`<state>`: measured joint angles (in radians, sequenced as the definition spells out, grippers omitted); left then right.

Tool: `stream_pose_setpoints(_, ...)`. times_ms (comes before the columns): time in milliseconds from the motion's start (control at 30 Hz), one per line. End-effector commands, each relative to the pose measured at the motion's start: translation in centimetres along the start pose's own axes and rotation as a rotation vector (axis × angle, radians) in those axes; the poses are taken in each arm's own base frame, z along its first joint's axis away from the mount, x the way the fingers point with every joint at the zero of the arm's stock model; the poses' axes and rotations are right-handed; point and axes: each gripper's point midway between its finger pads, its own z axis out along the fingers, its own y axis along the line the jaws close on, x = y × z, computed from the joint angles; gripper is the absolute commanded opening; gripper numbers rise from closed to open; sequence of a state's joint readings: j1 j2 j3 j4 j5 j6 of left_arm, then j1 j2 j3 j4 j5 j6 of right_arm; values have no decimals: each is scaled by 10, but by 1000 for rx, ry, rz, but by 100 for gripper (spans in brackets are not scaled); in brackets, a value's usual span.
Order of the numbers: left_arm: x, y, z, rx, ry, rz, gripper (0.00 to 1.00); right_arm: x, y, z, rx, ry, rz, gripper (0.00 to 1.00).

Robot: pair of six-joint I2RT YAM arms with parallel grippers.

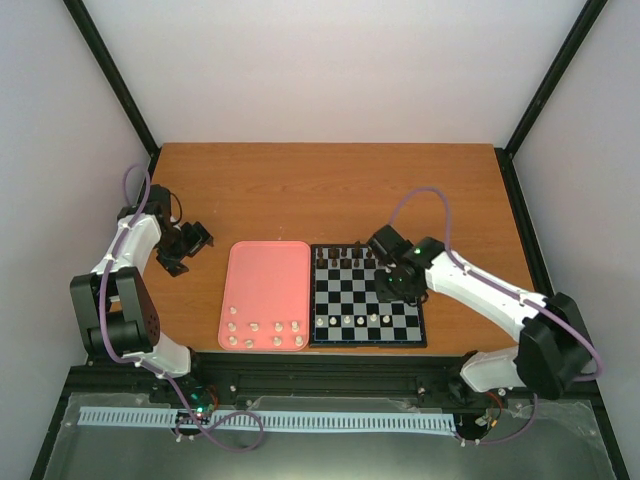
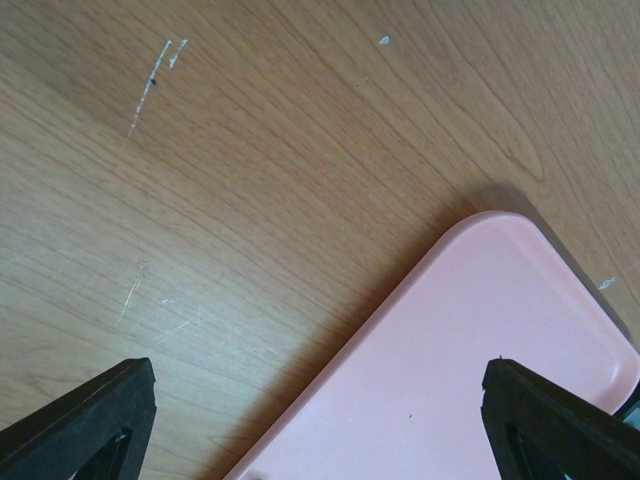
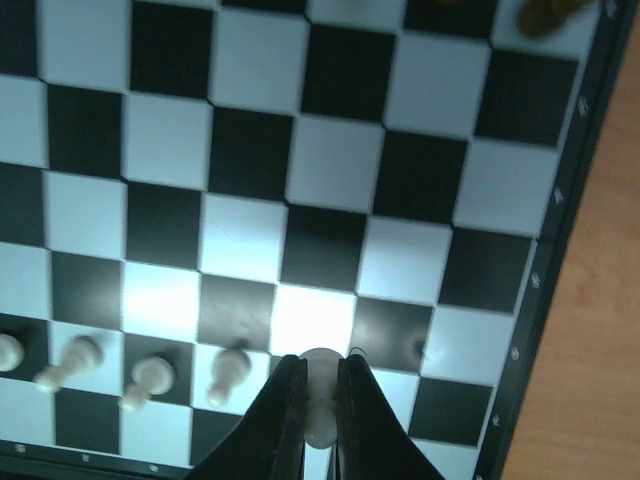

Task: Set up the chess pieces on the board
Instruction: Place the chess piece on the chessboard.

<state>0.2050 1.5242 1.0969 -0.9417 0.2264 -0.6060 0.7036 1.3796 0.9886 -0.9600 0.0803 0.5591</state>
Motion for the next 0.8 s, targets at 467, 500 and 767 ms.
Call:
stream_pose_setpoints(467, -3, -5, -4, 28, -7, -6, 100, 52, -31, 34, 28, 74, 175, 3)
stream_pose_setpoints(500, -3, -5, -4, 27, -7, -6, 100, 52, -31, 35, 26, 75, 176, 3)
stream_pose_setpoints(767, -3, -5, -4, 28, -7, -6, 100, 56, -34, 42, 42, 98, 170, 3)
